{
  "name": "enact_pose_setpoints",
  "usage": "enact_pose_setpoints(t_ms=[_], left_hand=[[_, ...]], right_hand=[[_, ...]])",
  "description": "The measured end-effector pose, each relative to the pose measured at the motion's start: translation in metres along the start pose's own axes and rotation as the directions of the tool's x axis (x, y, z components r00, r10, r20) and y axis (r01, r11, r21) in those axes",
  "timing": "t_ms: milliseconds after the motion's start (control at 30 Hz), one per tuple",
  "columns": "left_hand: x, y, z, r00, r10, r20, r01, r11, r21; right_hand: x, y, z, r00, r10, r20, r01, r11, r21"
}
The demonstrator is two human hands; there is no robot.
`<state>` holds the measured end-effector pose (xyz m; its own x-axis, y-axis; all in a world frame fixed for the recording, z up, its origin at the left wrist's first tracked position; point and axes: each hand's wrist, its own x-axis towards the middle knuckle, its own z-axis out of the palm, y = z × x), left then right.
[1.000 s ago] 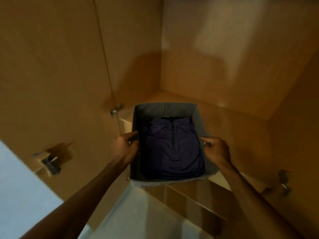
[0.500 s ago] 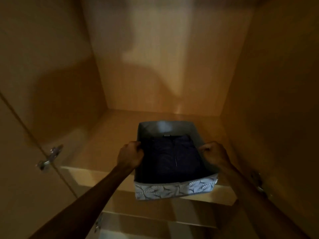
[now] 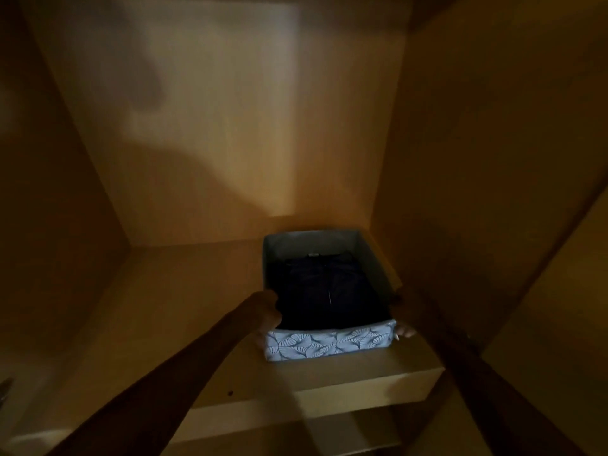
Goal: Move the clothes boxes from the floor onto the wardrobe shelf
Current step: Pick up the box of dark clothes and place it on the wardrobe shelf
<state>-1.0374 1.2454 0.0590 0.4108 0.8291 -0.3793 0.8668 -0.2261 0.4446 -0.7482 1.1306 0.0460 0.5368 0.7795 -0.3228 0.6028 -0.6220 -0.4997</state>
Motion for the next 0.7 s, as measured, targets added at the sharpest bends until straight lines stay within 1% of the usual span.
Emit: enact_pose_setpoints(t_ms=[33, 67, 100, 167, 200, 233, 267, 333, 367, 400, 467, 533, 567, 600, 700], left_hand=[[0.005, 0.001, -0.001, 0.999, 0.010, -0.039, -0.011, 0.999, -0.037], [0.010, 0.003, 0.000, 0.996, 0.036, -0.080, -0.042, 0.996, -0.077], [0.013, 0.005, 0.003, 0.990, 0.061, -0.129, -0.079, 0.987, -0.138], [0.016, 0.012, 0.009, 0.972, 0.100, -0.210, -0.158, 0.948, -0.275], [0.016, 0.016, 0.013, 0.966, 0.122, -0.226, -0.189, 0.933, -0.305], [0.018, 0.019, 0.017, 0.959, 0.156, -0.237, -0.224, 0.927, -0.299], [0.020, 0.020, 0.021, 0.947, 0.191, -0.257, -0.257, 0.932, -0.254], [0.024, 0.019, 0.030, 0.899, 0.296, -0.324, -0.330, 0.942, -0.055], [0.024, 0.017, 0.035, 0.866, 0.354, -0.352, -0.364, 0.930, 0.040], [0.025, 0.015, 0.041, 0.841, 0.404, -0.360, -0.391, 0.914, 0.110], [0.020, 0.006, 0.052, 0.802, 0.474, -0.364, -0.417, 0.880, 0.228], [0.024, -0.004, 0.063, 0.720, 0.586, -0.371, -0.481, 0.808, 0.341], [0.028, -0.009, 0.068, 0.691, 0.627, -0.360, -0.514, 0.776, 0.365], [0.032, -0.012, 0.071, 0.676, 0.641, -0.364, -0.521, 0.765, 0.379], [0.036, -0.008, 0.073, 0.713, 0.602, -0.359, -0.465, 0.790, 0.400]], right_hand=[[0.002, 0.002, 0.000, 0.999, 0.033, 0.025, -0.034, 0.999, 0.034], [0.005, 0.003, 0.000, 0.999, 0.033, -0.010, -0.032, 0.995, 0.093], [0.008, 0.003, -0.001, 0.996, 0.002, -0.094, 0.011, 0.990, 0.143], [0.014, 0.004, -0.001, 0.962, -0.068, -0.265, 0.124, 0.971, 0.202], [0.015, 0.003, -0.001, 0.942, -0.114, -0.315, 0.185, 0.961, 0.205], [0.015, 0.003, 0.000, 0.927, -0.151, -0.343, 0.225, 0.956, 0.186], [0.012, 0.002, 0.001, 0.920, -0.176, -0.351, 0.243, 0.957, 0.156], [0.010, 0.003, 0.004, 0.918, -0.210, -0.336, 0.261, 0.959, 0.112], [0.009, 0.004, 0.006, 0.920, -0.225, -0.320, 0.270, 0.957, 0.102], [0.011, 0.006, 0.008, 0.925, -0.236, -0.297, 0.270, 0.960, 0.078], [0.012, 0.009, 0.015, 0.931, -0.277, -0.237, 0.274, 0.961, -0.047], [0.010, 0.010, 0.021, 0.932, -0.309, -0.191, 0.281, 0.946, -0.159], [0.009, 0.011, 0.023, 0.927, -0.325, -0.187, 0.288, 0.936, -0.202], [0.008, 0.011, 0.025, 0.918, -0.348, -0.188, 0.299, 0.922, -0.245], [0.007, 0.011, 0.027, 0.903, -0.392, -0.176, 0.330, 0.895, -0.301]])
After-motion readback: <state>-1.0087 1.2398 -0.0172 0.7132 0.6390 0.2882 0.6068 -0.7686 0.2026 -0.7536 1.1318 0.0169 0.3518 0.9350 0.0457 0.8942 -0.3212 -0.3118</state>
